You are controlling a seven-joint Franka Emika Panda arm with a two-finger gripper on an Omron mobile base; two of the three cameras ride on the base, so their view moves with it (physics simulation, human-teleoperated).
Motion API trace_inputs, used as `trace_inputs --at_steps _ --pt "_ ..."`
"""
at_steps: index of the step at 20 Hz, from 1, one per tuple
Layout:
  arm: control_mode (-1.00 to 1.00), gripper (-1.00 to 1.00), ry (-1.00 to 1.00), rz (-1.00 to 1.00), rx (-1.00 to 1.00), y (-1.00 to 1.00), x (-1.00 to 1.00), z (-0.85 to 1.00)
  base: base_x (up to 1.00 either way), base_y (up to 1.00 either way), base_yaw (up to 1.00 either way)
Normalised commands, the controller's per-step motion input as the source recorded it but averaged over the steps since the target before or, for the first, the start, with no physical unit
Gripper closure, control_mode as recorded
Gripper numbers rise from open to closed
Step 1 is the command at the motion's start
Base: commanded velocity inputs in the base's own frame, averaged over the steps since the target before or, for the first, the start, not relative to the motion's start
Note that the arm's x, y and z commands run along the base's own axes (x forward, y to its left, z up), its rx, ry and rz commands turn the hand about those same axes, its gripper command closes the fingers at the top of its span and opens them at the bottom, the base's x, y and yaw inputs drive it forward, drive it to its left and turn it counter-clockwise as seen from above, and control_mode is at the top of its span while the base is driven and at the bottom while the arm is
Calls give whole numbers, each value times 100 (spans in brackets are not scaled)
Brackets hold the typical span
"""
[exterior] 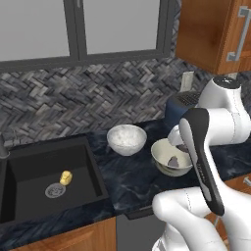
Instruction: Pick the eggplants from the cabinet and place them in one bowl. Pick the potato from the sink and place it in the other bowl.
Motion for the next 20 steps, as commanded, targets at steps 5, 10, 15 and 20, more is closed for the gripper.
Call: trace_inputs --at_steps 5,10,15,20 --pt "100 100 0 0 0 0 0 0 50 0 0" --pt "100 100 0 0 0 0 0 0 0 0 0" --pt "100 100 0 0 0 0 0 0 0 0 0" --pt "-100 100 0 0 0 0 0 0 0 0 0"
